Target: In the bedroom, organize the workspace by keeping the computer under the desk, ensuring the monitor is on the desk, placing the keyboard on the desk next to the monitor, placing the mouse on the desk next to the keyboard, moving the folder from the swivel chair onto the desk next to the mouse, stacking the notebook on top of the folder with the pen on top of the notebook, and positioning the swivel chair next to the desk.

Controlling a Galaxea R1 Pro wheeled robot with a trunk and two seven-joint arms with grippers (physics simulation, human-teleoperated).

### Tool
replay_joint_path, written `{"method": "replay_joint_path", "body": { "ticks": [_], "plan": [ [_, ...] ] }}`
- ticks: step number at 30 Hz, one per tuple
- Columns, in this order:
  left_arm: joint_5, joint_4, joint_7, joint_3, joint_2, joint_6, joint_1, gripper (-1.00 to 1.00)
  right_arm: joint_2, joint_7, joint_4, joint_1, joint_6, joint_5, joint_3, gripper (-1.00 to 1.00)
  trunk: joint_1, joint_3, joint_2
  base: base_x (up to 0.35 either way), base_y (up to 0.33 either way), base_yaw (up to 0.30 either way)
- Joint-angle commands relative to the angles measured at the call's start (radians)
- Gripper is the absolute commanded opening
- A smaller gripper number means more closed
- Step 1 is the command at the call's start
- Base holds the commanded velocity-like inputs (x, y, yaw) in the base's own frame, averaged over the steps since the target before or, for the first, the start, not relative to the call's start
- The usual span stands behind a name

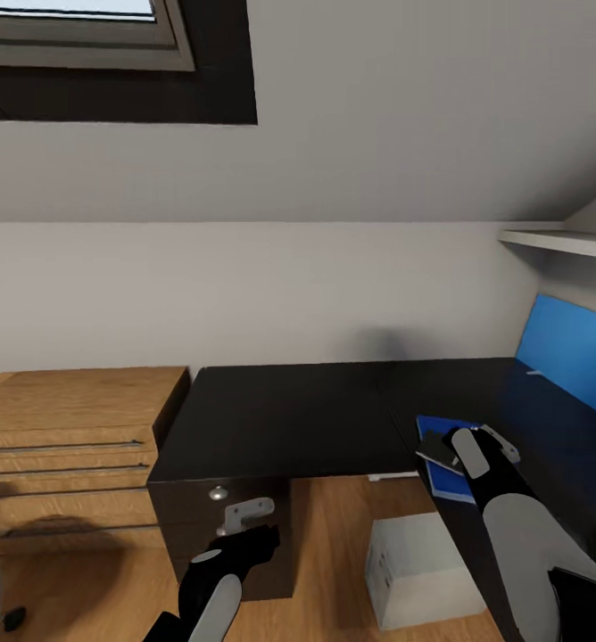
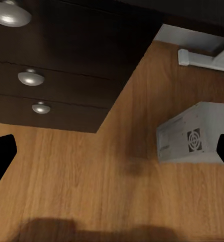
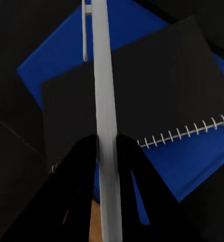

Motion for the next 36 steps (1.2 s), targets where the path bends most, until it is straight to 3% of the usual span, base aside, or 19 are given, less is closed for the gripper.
{"method": "replay_joint_path", "body": {
  "ticks": [1, 5, 8, 12, 22, 36],
  "plan": [
    [0.01, -0.001, 0.01, -0.001, 0.0, 0.001, -0.001, 1.0, 0.0, -0.004, -0.002, 0.0, 0.004, -0.007, 0.0, -1.0, 0.0, -0.001, -0.001, 0.0, 0.0, -0.164],
    [0.01, -0.001, 0.01, -0.022, 0.001, 0.001, -0.001, 1.0, 0.004, -0.004, 0.001, 0.0, 0.003, -0.002, 0.002, -1.0, 0.0, -0.001, -0.001, 0.0, 0.0, -0.057],
    [0.016, -0.012, 0.009, -0.037, -0.014, 0.0, -0.001, 1.0, 0.021, -0.007, 0.018, 0.0, -0.011, 0.018, 0.019, -1.0, 0.0, -0.001, -0.001, 0.0, 0.0, 0.0],
    [0.015, -0.011, 0.009, -0.033, -0.02, 0.0, -0.001, 1.0, 0.04, -0.006, 0.019, 0.0, -0.02, 0.036, 0.027, -1.0, 0.0, -0.001, -0.001, 0.0, 0.0, 0.0],
    [0.015, -0.016, 0.009, -0.031, -0.027, 0.0, -0.001, 1.0, 0.043, -0.006, 0.015, 0.001, -0.046, 0.063, 0.059, -1.0, 0.0, -0.001, -0.001, 0.0, 0.0, 0.0],
    [0.015, -0.018, 0.009, -0.03, -0.027, 0.0, -0.001, 1.0, 0.042, -0.006, 0.015, 0.001, -0.049, 0.067, 0.062, -1.0, 0.054, -0.045, -0.099, 0.0, 0.0, 0.0]
  ]
}}
